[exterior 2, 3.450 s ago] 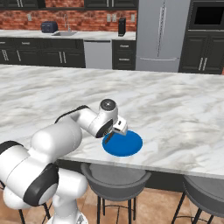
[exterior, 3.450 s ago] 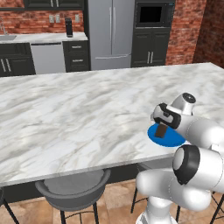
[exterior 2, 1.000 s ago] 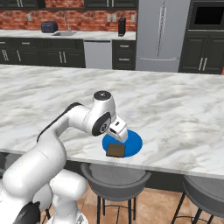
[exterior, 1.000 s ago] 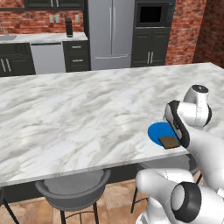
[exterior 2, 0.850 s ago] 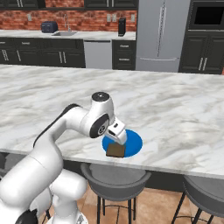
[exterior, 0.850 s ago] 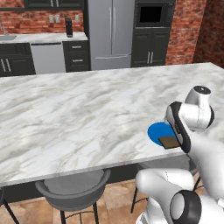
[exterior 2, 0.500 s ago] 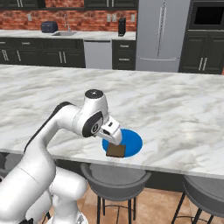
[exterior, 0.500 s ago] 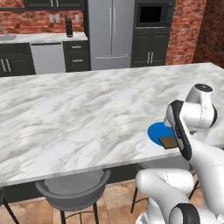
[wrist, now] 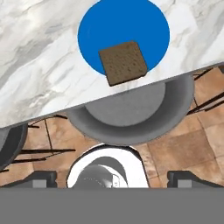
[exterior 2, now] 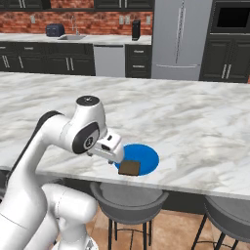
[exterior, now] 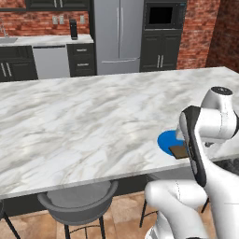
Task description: Start the toaster. Once the lever pops up, take the bread to the plate on the dining counter.
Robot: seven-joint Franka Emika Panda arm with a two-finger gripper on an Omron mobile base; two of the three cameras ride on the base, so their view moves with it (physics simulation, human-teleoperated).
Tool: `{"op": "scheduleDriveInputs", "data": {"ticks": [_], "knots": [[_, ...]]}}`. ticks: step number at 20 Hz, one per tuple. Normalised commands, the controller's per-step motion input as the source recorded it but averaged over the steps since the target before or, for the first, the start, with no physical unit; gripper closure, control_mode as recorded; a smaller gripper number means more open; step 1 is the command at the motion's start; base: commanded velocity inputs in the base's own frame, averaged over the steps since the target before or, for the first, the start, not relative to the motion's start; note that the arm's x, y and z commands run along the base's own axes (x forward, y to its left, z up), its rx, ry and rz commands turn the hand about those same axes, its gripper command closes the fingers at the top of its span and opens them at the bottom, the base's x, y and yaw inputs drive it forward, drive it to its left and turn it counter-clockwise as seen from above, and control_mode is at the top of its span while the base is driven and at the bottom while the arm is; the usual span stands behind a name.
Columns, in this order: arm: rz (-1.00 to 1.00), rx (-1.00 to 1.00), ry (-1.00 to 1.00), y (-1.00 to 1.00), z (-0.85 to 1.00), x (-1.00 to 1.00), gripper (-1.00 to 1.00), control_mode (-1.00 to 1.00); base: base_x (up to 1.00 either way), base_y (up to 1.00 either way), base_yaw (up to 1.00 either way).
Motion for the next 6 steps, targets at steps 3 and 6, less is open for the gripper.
{"op": "scheduleDriveInputs", "data": {"ticks": [3, 6], "knots": [[0.02, -0.05, 0.00, 0.32, 0.23, -0.59, -1.00, -1.00, 0.00, 0.00, 0.00], [0.00, -0.06, 0.00, 0.37, 0.18, -0.60, -1.00, -1.00, 0.00, 0.00, 0.00]]}}
